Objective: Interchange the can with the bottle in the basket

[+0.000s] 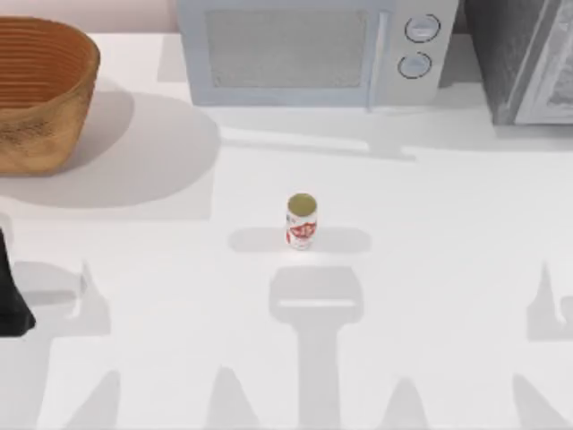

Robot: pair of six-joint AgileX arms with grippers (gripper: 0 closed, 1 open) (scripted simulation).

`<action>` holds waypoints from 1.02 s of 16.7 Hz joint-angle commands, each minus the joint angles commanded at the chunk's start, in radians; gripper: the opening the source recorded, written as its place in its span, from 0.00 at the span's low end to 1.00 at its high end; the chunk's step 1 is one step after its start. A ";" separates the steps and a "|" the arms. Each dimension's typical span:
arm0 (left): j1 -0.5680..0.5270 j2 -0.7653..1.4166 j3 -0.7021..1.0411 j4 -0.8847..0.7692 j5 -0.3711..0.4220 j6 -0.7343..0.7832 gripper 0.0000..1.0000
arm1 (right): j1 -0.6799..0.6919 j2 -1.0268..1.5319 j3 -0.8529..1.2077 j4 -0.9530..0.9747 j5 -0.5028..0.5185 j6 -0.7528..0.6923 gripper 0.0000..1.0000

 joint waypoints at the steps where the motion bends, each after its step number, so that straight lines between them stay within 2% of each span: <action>1: 0.017 0.050 -0.001 0.038 0.013 0.005 1.00 | 0.000 0.000 0.000 0.000 0.000 0.000 1.00; 5: 0.102 0.315 0.004 0.250 0.093 0.034 1.00 | 0.000 0.000 0.000 0.000 0.000 0.000 1.00; 17: 0.369 1.286 0.036 1.009 0.402 0.135 1.00 | 0.000 0.000 0.000 0.000 0.000 0.000 1.00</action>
